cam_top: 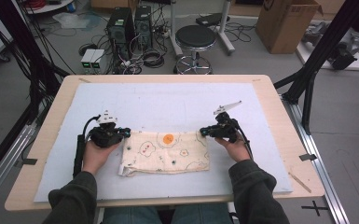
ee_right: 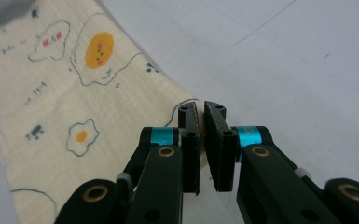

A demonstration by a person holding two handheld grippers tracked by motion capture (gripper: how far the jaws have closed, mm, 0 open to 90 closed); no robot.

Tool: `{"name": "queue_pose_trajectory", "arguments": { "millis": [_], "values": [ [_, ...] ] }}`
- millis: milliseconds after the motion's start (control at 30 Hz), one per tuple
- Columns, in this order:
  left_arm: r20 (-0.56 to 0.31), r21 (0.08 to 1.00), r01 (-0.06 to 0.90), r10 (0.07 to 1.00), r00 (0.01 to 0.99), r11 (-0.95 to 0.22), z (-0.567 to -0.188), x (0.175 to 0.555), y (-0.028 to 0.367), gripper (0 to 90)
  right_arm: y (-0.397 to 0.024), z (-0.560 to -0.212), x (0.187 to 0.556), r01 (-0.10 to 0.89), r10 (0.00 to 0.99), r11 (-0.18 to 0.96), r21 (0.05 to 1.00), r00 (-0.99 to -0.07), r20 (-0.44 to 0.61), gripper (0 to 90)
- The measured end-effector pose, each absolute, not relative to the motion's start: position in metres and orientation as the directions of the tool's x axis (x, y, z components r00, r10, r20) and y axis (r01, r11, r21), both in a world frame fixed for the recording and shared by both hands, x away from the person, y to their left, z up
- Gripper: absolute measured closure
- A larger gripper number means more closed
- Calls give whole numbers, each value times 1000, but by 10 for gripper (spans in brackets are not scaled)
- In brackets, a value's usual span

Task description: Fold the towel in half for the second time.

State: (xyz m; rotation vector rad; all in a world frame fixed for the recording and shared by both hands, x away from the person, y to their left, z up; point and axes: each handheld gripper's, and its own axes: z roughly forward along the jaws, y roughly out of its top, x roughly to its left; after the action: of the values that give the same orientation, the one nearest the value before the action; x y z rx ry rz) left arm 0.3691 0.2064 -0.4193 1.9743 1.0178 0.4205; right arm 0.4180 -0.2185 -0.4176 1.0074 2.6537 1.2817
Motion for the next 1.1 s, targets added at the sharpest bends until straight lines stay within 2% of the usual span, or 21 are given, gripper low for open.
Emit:
{"name": "queue_pose_trajectory", "arguments": {
  "millis": [233, 400, 1100],
  "values": [
    [-119, 838, 495, 809, 576, -229, -419, 382, 210, 855, -221, -417, 437, 575, 603, 372, 729, -747, 280, 849],
    [-104, 821, 507, 804, 585, -263, -425, 385, 208, 854, -217, -427, 441, 607, 616, 382, 697, -729, 297, 849],
    [-82, 858, 432, 756, 650, -279, -417, 362, 217, 853, -224, -414, 424, 551, 562, 366, 750, -773, 294, 849]
  ]
}}
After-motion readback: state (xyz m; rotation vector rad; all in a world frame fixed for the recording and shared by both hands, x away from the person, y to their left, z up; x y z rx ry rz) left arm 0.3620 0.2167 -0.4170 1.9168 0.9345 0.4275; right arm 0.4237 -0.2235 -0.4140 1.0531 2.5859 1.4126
